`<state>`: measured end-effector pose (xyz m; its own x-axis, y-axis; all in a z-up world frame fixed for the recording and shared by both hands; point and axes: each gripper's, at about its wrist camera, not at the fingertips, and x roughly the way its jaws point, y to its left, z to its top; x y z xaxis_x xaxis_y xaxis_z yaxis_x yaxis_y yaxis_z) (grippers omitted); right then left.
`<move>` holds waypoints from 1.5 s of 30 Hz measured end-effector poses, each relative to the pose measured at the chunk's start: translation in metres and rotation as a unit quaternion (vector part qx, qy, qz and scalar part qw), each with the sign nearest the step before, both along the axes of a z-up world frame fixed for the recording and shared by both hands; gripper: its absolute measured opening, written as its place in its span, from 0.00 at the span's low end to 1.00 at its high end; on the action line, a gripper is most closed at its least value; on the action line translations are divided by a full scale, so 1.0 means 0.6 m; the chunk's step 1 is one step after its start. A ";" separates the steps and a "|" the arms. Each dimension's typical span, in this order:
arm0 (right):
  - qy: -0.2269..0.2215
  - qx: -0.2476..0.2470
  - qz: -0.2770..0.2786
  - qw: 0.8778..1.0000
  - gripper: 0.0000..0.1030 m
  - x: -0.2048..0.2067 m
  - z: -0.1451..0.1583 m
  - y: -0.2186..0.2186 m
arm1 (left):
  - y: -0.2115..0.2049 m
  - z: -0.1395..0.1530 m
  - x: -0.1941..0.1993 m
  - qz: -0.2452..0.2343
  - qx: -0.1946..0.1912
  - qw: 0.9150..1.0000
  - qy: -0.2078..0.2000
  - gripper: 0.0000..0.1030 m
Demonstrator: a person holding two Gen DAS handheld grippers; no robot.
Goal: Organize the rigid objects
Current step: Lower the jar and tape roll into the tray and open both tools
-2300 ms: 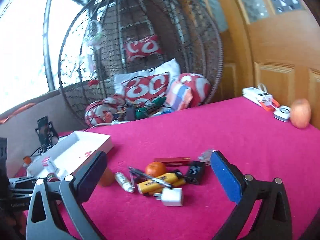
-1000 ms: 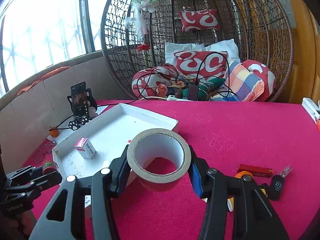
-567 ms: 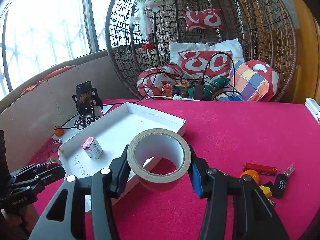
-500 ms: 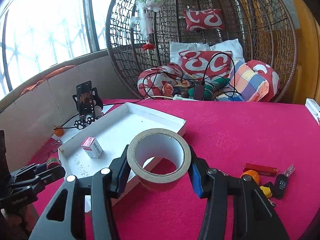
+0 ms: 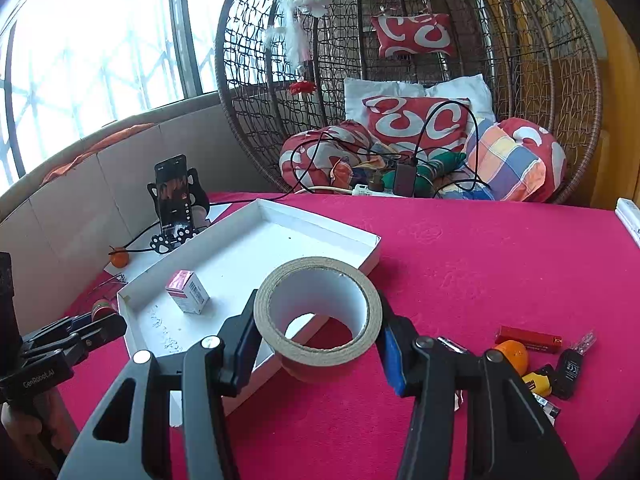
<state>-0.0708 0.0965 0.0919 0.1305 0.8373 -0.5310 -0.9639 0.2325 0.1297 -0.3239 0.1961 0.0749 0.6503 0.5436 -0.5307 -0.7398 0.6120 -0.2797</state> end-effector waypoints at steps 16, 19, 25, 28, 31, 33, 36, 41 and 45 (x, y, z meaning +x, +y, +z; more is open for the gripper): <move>-0.019 -0.020 0.034 0.999 0.50 -0.021 0.008 0.087 | 0.125 0.008 0.069 0.024 -0.022 0.999 0.021 0.39; -0.013 -0.033 0.043 0.998 0.50 -0.025 -0.006 0.113 | 0.157 0.005 0.103 0.023 -0.033 0.999 0.030 0.39; 0.003 -0.068 0.039 0.997 0.50 -0.025 -0.056 0.172 | 0.217 -0.026 0.174 0.016 -0.059 0.996 0.067 0.39; 0.013 -0.080 0.035 0.996 0.50 -0.025 -0.076 0.189 | 0.229 -0.039 0.183 0.022 -0.067 0.995 0.077 0.39; 0.012 -0.084 0.039 0.996 0.51 -0.029 -0.085 0.193 | 0.236 -0.043 0.176 0.030 -0.083 0.994 0.070 0.39; 0.014 -0.087 0.044 0.995 0.51 -0.032 -0.090 0.194 | 0.236 -0.040 0.168 0.045 -0.078 0.993 0.071 0.47; 0.006 -0.069 0.038 0.997 0.69 -0.037 -0.086 0.185 | 0.231 -0.033 0.153 0.065 -0.069 0.994 0.063 0.96; -0.001 -0.030 0.024 0.999 1.00 -0.037 -0.063 0.153 | 0.193 -0.017 0.115 0.104 -0.055 0.992 0.040 1.00; -0.005 -0.001 0.010 1.000 1.00 -0.037 -0.048 0.101 | 0.127 -0.008 0.085 0.097 -0.035 0.995 0.001 1.00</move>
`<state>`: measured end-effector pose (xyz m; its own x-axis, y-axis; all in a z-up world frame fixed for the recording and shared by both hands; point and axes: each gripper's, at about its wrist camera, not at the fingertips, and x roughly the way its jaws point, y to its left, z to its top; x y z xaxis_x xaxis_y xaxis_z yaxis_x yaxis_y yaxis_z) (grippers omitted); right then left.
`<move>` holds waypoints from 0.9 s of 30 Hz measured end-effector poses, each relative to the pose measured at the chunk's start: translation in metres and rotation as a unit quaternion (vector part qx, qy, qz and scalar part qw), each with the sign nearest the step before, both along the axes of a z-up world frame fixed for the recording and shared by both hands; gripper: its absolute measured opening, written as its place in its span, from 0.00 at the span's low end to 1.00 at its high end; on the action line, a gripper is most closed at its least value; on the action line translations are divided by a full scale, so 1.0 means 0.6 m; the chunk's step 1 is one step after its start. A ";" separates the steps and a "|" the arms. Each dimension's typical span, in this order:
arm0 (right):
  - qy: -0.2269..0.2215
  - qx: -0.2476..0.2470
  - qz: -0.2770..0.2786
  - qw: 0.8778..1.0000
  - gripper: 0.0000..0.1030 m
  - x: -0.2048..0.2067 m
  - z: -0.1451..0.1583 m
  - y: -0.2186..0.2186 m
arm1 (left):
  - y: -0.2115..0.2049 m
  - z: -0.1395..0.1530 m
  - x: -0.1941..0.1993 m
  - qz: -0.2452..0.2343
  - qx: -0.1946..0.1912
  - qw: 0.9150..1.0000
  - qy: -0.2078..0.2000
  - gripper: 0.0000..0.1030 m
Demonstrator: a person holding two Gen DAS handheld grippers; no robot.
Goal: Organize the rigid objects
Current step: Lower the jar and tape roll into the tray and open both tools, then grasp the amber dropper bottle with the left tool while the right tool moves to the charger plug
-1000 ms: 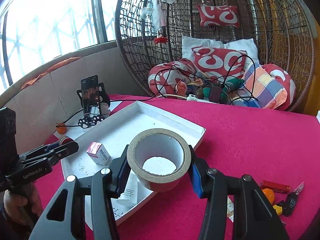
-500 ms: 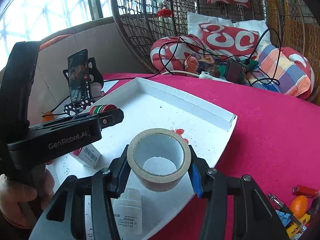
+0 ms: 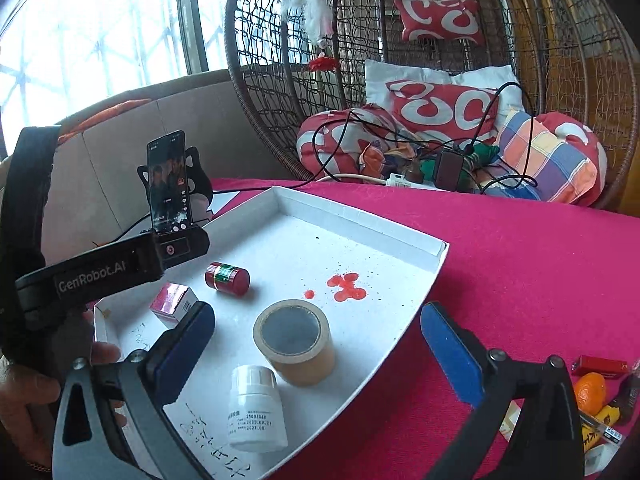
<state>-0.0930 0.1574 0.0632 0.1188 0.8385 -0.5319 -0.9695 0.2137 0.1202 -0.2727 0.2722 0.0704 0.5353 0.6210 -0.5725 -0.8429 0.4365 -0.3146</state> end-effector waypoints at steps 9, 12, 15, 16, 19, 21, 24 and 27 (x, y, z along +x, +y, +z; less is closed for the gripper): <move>0.005 0.047 -0.044 0.998 1.00 0.026 0.028 -0.111 | -0.062 0.012 0.021 -0.053 0.005 0.999 -0.008 1.00; 0.017 0.065 -0.070 0.995 1.00 0.051 0.037 -0.145 | -0.080 0.014 0.042 -0.074 0.007 0.997 -0.002 1.00; 0.008 0.075 -0.104 0.992 1.00 0.077 0.042 -0.180 | -0.101 0.015 0.060 -0.091 0.012 0.996 0.003 1.00; 0.007 0.076 -0.118 0.990 1.00 0.089 0.041 -0.194 | -0.108 0.013 0.067 -0.098 0.010 0.995 0.005 1.00; 0.024 0.076 -0.160 0.984 1.00 0.129 0.031 -0.234 | -0.137 0.001 0.097 -0.135 -0.005 0.991 0.013 1.00; 0.029 0.068 -0.188 0.979 1.00 0.156 0.019 -0.258 | -0.161 -0.005 0.121 -0.162 -0.002 0.987 0.023 1.00; 0.024 0.043 -0.245 0.968 1.00 0.198 -0.001 -0.292 | -0.192 -0.011 0.149 -0.197 0.008 0.980 0.035 1.00; 0.034 0.005 -0.302 0.953 1.00 0.243 -0.021 -0.324 | -0.212 -0.021 0.175 -0.222 0.005 0.974 0.050 1.00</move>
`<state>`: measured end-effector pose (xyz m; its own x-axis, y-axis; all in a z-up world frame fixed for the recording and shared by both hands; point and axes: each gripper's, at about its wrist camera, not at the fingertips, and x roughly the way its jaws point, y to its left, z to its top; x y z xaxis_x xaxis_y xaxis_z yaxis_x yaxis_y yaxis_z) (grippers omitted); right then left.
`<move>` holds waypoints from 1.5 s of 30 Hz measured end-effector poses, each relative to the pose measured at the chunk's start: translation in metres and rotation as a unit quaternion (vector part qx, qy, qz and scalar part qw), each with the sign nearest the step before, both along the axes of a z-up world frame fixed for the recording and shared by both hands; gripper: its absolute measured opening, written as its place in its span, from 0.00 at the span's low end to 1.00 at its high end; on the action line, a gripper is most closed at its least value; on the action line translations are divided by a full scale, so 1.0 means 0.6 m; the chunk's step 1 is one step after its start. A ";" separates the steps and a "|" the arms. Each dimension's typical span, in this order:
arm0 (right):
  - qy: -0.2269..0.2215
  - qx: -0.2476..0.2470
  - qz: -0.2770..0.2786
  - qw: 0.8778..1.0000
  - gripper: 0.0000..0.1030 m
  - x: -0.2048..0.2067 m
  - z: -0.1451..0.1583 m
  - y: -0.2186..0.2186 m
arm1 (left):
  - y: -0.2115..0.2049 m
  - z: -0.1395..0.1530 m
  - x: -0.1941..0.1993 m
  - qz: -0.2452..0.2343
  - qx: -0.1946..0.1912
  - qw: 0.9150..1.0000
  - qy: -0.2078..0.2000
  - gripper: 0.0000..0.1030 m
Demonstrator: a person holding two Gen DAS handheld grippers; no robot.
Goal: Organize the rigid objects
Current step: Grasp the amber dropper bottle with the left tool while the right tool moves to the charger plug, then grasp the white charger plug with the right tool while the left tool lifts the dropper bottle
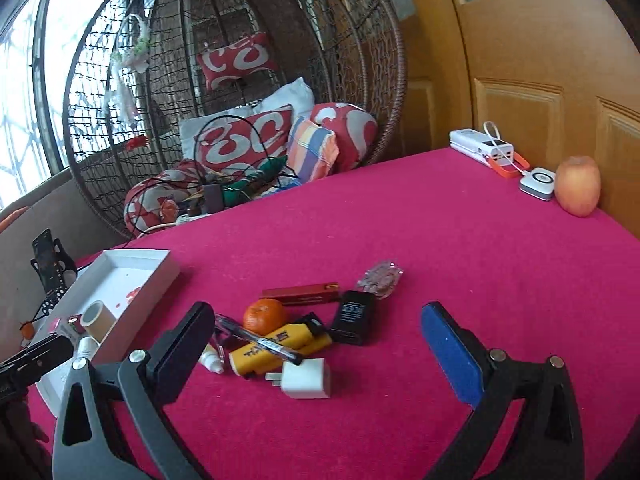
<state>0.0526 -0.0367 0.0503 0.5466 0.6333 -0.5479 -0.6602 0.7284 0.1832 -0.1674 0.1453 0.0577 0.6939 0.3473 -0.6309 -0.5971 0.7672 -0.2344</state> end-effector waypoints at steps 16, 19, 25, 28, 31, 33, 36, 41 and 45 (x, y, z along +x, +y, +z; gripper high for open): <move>0.119 0.008 -0.058 0.991 1.00 0.075 -0.063 -0.067 | -0.030 -0.086 0.201 -0.114 0.063 0.982 0.138 1.00; 0.122 0.017 -0.056 0.991 1.00 0.077 -0.064 -0.070 | -0.035 -0.096 0.225 -0.138 0.098 0.973 0.158 1.00; 0.126 0.027 -0.054 0.990 1.00 0.078 -0.063 -0.074 | -0.020 -0.089 0.226 -0.158 0.082 0.975 0.134 0.65; 0.123 0.022 -0.024 0.992 1.00 0.067 -0.061 -0.065 | -0.017 -0.087 0.216 -0.150 0.078 0.977 0.129 0.62; 0.105 -0.001 0.052 0.993 1.00 0.036 -0.057 -0.037 | -0.014 -0.081 0.198 -0.137 0.068 0.982 0.112 0.62; 0.061 -0.035 0.092 0.993 1.00 0.000 -0.051 -0.010 | -0.015 -0.078 0.183 -0.130 0.057 0.985 0.101 0.62; 0.007 -0.100 0.131 0.986 0.96 -0.037 -0.055 0.037 | -0.019 -0.073 0.160 -0.120 0.045 0.988 0.089 0.62; 0.034 -0.147 0.138 0.979 0.73 -0.018 -0.074 0.083 | -0.020 -0.059 0.131 -0.111 0.025 0.991 0.071 0.62; 0.017 -0.151 0.139 0.979 0.44 -0.015 -0.070 0.091 | -0.022 -0.043 0.111 -0.104 0.026 0.993 0.054 0.62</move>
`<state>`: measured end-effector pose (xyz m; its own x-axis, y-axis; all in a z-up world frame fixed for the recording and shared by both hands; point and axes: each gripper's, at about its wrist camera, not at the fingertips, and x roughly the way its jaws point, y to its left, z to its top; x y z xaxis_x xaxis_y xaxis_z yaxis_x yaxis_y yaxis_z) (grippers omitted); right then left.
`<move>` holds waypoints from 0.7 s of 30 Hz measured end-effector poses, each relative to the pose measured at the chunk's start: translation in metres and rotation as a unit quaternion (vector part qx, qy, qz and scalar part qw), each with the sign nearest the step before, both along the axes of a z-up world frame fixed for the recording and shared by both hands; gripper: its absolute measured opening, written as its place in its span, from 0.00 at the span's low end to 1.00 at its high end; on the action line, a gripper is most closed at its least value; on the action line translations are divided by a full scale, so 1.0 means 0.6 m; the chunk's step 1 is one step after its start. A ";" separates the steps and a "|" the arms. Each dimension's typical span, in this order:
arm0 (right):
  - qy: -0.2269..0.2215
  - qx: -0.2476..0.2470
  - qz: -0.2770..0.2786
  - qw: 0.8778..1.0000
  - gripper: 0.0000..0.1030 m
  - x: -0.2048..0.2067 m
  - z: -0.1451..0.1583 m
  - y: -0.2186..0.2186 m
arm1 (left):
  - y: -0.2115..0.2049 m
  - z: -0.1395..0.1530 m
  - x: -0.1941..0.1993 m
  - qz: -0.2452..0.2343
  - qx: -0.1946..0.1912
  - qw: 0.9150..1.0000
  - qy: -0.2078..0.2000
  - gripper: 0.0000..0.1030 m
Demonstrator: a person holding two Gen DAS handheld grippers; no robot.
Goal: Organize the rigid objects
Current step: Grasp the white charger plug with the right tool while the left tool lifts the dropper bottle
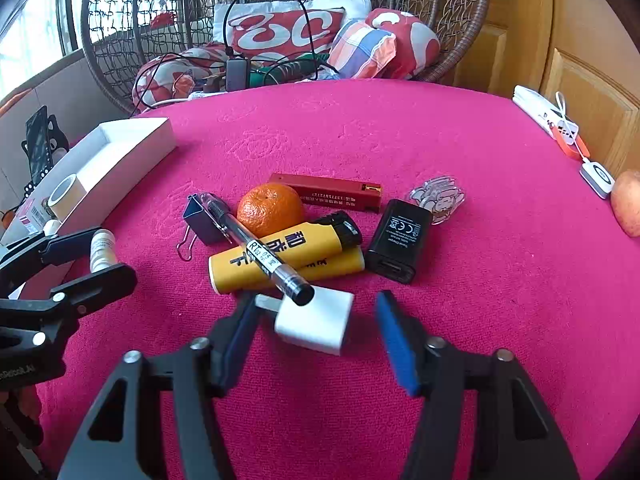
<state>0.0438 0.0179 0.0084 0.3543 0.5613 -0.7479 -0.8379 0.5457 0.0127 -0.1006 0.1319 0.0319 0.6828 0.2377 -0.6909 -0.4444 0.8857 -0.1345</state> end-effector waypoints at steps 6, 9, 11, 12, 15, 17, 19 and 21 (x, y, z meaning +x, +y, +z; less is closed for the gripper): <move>0.046 0.043 0.014 0.998 0.44 -0.015 0.009 -0.040 | -0.016 0.023 -0.021 -0.001 0.001 1.000 -0.024 0.62; 0.057 0.065 0.029 0.996 0.44 -0.032 0.022 -0.059 | -0.025 0.038 -0.027 -0.004 0.007 0.999 -0.035 0.62; 0.058 0.075 0.039 0.995 0.44 -0.045 0.033 -0.061 | -0.030 0.051 -0.035 -0.002 0.012 0.999 -0.044 0.62; 0.058 0.081 0.044 0.994 0.44 -0.051 0.038 -0.061 | -0.031 0.057 -0.039 -0.001 0.014 0.999 -0.049 0.62; 0.052 0.097 0.056 0.992 0.44 -0.063 0.056 -0.061 | -0.034 0.073 -0.052 0.003 0.022 0.998 -0.060 0.62; 0.047 0.105 0.061 0.991 0.44 -0.069 0.066 -0.058 | -0.030 0.080 -0.061 0.008 0.024 0.998 -0.066 0.62; 0.045 0.109 0.065 0.991 0.44 -0.072 0.072 -0.055 | -0.027 0.084 -0.068 0.011 0.022 0.997 -0.071 0.62; 0.044 0.108 0.069 0.991 0.44 -0.076 0.073 -0.052 | -0.023 0.087 -0.075 0.016 0.021 0.997 -0.075 0.62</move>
